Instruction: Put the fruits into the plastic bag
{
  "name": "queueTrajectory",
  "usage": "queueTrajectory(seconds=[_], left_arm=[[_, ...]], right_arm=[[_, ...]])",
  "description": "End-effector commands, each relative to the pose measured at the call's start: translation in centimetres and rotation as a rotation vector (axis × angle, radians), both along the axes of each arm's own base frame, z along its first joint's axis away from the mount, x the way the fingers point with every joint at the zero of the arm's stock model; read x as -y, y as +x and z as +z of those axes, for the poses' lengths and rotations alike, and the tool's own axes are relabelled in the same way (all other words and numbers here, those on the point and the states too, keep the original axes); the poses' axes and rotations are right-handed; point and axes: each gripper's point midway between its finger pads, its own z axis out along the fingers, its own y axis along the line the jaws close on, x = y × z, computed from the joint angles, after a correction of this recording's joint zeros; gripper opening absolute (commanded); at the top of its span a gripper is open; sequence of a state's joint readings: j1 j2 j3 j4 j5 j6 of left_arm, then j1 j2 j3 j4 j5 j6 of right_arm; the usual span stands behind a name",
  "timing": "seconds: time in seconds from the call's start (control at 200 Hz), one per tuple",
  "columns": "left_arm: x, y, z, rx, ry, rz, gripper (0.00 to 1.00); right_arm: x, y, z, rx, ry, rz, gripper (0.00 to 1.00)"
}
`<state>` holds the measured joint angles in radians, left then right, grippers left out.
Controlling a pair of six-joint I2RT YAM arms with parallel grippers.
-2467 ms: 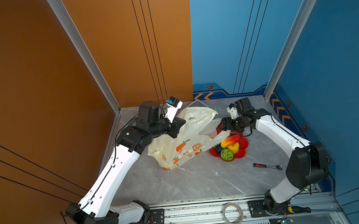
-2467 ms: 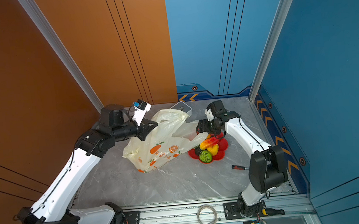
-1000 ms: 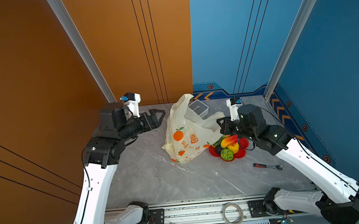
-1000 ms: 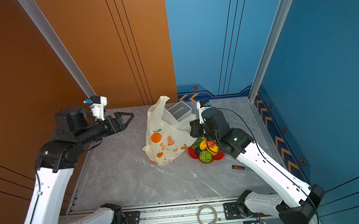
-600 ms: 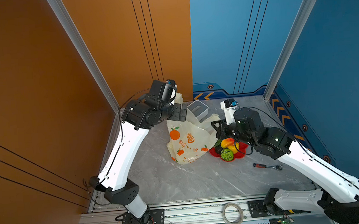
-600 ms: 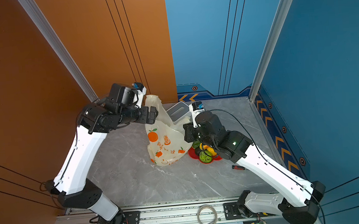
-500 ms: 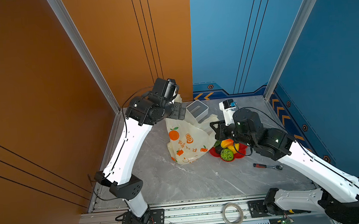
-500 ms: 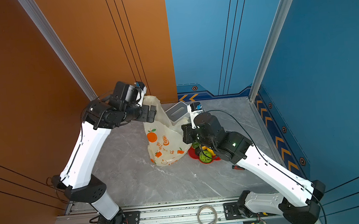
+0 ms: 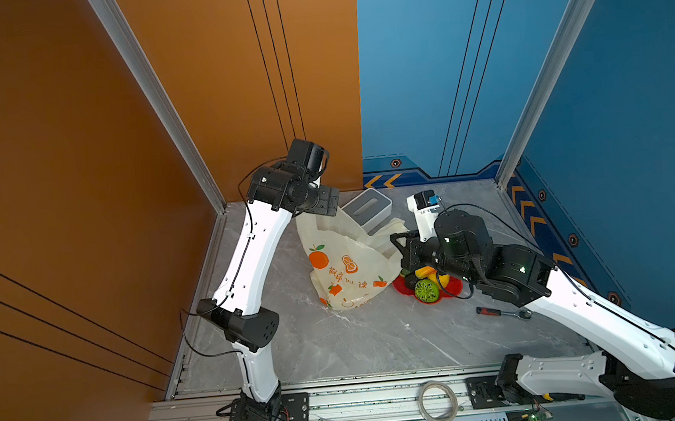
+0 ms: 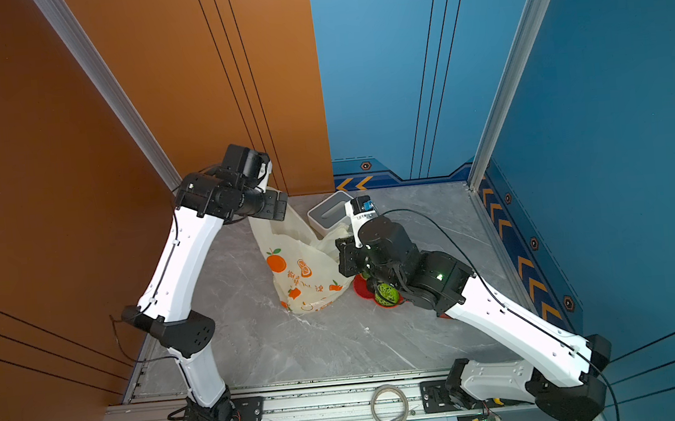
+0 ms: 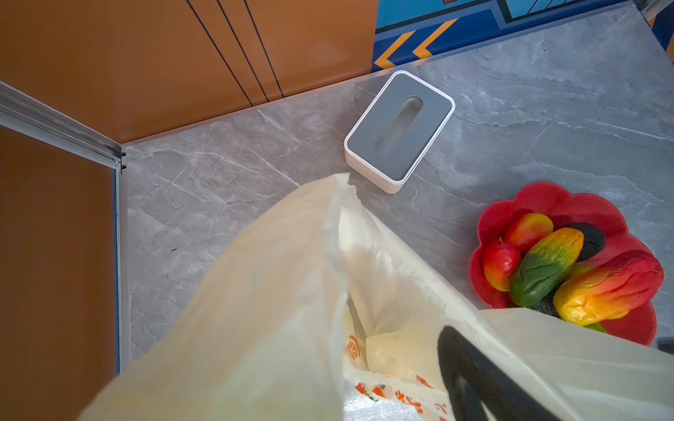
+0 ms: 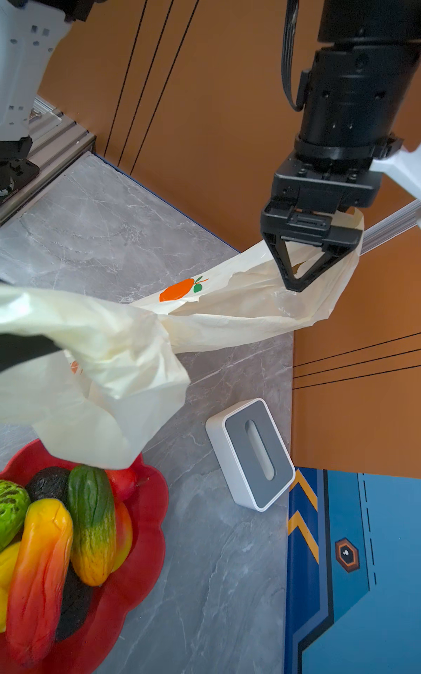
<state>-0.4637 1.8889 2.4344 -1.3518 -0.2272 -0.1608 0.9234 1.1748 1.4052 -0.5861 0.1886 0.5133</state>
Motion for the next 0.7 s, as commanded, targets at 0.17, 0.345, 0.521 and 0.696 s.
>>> queueTrajectory(seconds=[0.17, 0.345, 0.521, 0.696], left_arm=[[-1.3, -0.4, -0.1, -0.006, 0.05, 0.013, 0.48], [-2.4, -1.0, 0.3, -0.003, 0.055, 0.03, 0.24], [-2.6, -0.7, -0.3, -0.025, 0.025, 0.036, 0.0], [-2.3, -0.9, 0.8, -0.008, -0.034, 0.041, 0.0]], right_arm=[[0.5, 0.0, 0.0, 0.015, -0.033, -0.02, 0.0], [0.1, 0.2, -0.4, 0.009, -0.032, -0.016, 0.0], [0.1, 0.0, -0.3, 0.008, -0.025, -0.016, 0.0], [0.6, -0.1, -0.3, 0.01, -0.031, -0.023, 0.0]])
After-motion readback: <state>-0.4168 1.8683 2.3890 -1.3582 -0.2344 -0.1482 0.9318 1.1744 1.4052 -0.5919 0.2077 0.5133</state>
